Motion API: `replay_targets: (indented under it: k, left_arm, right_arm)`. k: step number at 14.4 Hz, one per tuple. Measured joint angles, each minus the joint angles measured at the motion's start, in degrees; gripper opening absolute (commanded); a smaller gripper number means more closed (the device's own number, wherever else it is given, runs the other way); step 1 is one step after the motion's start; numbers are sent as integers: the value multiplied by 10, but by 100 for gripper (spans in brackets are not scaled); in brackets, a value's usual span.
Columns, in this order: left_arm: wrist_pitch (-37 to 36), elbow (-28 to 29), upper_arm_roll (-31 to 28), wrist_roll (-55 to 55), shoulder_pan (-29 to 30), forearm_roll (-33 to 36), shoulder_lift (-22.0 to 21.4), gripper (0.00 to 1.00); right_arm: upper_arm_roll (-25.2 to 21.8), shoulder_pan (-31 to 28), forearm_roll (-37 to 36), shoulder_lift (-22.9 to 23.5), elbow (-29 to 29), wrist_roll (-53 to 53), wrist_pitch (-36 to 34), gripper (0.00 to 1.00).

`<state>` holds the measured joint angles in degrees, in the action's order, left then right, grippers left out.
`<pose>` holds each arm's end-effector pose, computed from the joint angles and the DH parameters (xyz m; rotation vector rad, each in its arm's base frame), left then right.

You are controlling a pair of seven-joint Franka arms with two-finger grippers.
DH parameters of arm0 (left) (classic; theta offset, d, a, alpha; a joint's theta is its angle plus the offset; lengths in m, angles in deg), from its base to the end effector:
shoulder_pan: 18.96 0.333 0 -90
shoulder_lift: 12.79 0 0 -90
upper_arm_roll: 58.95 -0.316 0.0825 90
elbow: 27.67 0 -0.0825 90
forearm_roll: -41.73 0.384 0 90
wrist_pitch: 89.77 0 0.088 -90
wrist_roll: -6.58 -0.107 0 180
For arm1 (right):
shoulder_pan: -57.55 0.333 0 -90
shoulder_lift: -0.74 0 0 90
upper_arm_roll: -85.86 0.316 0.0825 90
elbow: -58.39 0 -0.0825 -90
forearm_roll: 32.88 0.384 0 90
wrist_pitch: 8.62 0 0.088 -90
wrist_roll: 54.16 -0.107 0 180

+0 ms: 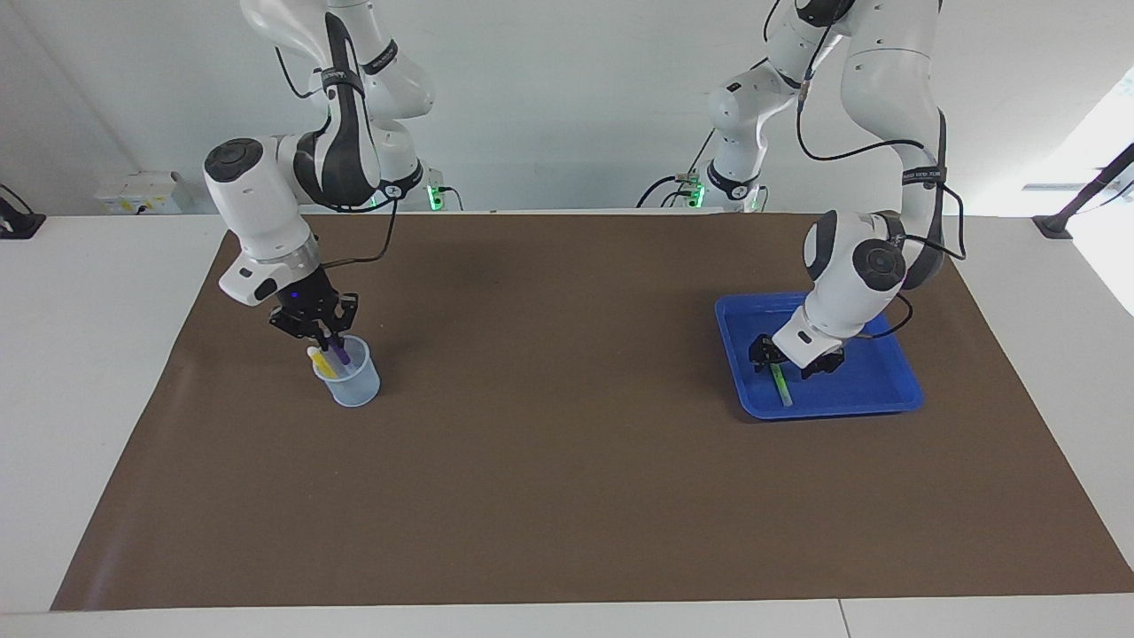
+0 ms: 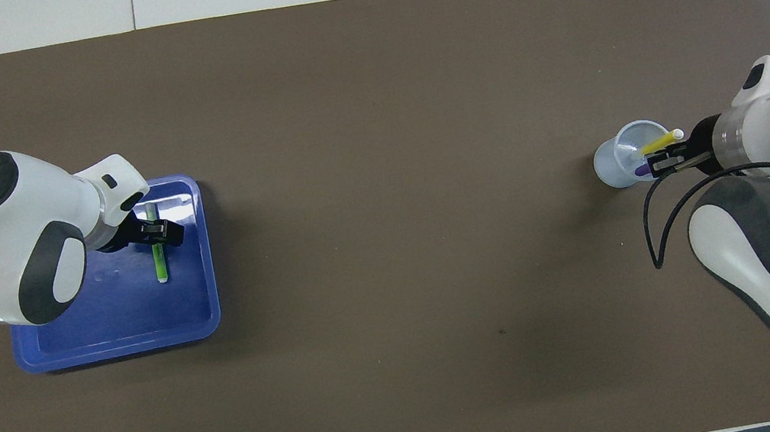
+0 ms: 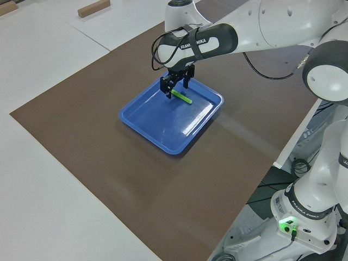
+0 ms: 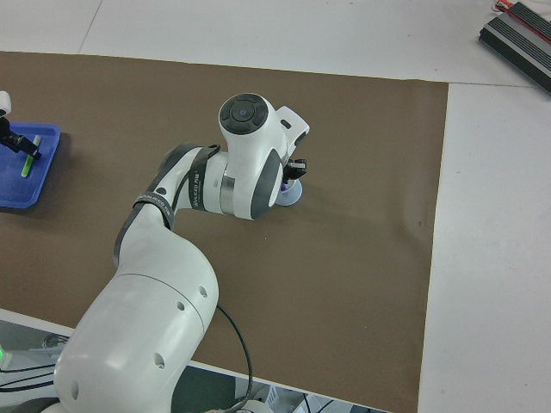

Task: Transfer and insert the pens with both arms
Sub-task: 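Insert the purple pen into the cup while the left gripper grasps green pen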

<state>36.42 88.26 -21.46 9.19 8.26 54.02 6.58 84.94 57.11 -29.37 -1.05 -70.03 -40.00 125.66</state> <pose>0.5784 -0.0860 0.3074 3.0871 -0.3864 -0.1268 0.5313 -0.0117 0.3942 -3.0924 -0.2846 -0.2156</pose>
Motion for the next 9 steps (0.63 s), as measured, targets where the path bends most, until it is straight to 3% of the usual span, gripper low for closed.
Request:
replay_targets:
  k: [4,7,9]
  left_arm:
    - [0,0,0,0,0,0,2,73]
    - [0,0,0,0,0,0,3,35]
    - [0,1,0,0,0,0,3,5]
  right_arm:
    - [0,0,0,0,0,0,0,86]
    - [0,0,0,0,9,0,0,100]
    - [-1,0,0,-1,30,0,-17,100]
